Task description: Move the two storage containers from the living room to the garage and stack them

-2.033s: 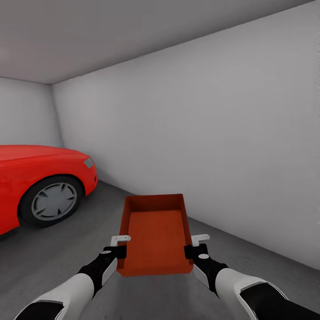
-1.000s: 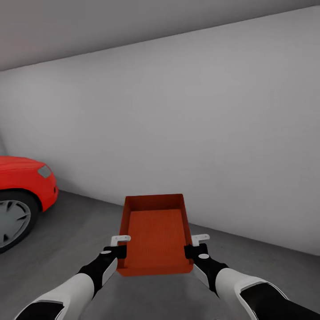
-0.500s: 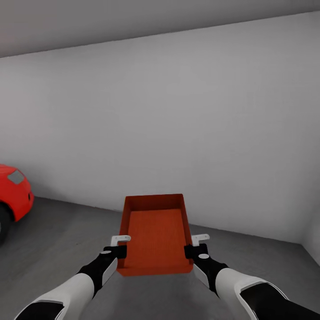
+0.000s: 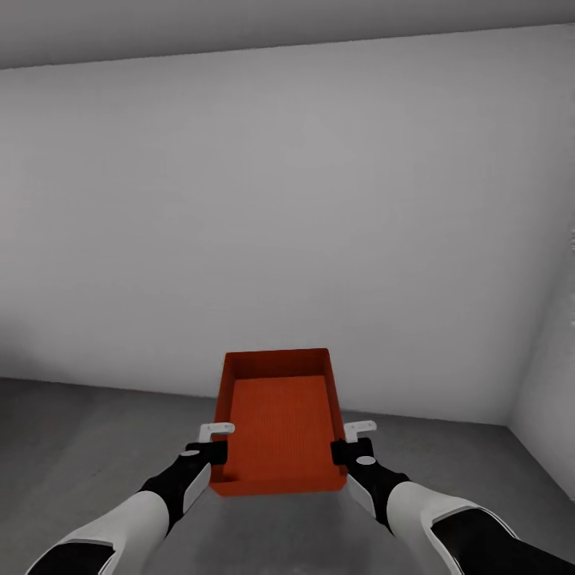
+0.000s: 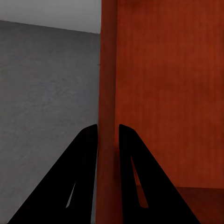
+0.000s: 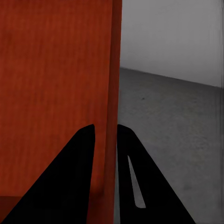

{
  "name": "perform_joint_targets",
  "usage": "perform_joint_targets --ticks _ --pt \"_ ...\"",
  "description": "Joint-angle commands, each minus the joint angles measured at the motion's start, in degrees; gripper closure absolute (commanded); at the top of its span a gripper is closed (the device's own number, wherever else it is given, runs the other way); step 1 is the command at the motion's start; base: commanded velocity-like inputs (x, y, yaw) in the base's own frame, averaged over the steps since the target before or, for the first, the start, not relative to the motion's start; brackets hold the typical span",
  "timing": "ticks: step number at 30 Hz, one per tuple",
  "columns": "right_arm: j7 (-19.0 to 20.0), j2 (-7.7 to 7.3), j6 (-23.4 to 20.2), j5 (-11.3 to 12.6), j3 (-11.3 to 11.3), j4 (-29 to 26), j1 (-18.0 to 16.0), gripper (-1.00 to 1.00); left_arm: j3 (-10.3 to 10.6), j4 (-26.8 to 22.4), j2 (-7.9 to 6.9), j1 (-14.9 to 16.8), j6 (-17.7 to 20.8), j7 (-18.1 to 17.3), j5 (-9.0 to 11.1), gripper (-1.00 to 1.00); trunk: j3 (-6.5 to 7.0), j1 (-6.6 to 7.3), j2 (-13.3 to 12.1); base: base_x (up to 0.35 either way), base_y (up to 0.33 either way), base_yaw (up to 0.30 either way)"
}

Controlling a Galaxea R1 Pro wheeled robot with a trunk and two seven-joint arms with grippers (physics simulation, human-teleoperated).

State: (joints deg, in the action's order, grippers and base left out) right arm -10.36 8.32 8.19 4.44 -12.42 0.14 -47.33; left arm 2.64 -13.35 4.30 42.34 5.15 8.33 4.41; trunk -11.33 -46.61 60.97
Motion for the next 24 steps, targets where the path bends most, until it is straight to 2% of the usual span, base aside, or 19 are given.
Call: perform_joint_targets --ticks 1,20,24 --pt "1.8 0.65 0.1 0.2 2.4 0.1 0.0 1.0 -1.8 -0.4 0.01 0.0 0.4 3.1 -0.8 1.0 -0.08 -0.04 0.1 0.307 0.14 -0.246" --pt "1.8 0.65 0.1 0.2 2.4 0.1 0.0 1.0 -1.8 -0.4 0.01 0.0 0.4 3.1 -0.8 1.0 -0.08 -0.04 0.1 0.308 0.139 -0.245" --pt "1.8 0.6 0.1 0.2 2.4 0.1 0.0 1.0 -1.8 -0.4 0.01 0.0 0.4 3.1 -0.8 1.0 -0.08 -0.04 0.1 0.157 0.046 -0.1"
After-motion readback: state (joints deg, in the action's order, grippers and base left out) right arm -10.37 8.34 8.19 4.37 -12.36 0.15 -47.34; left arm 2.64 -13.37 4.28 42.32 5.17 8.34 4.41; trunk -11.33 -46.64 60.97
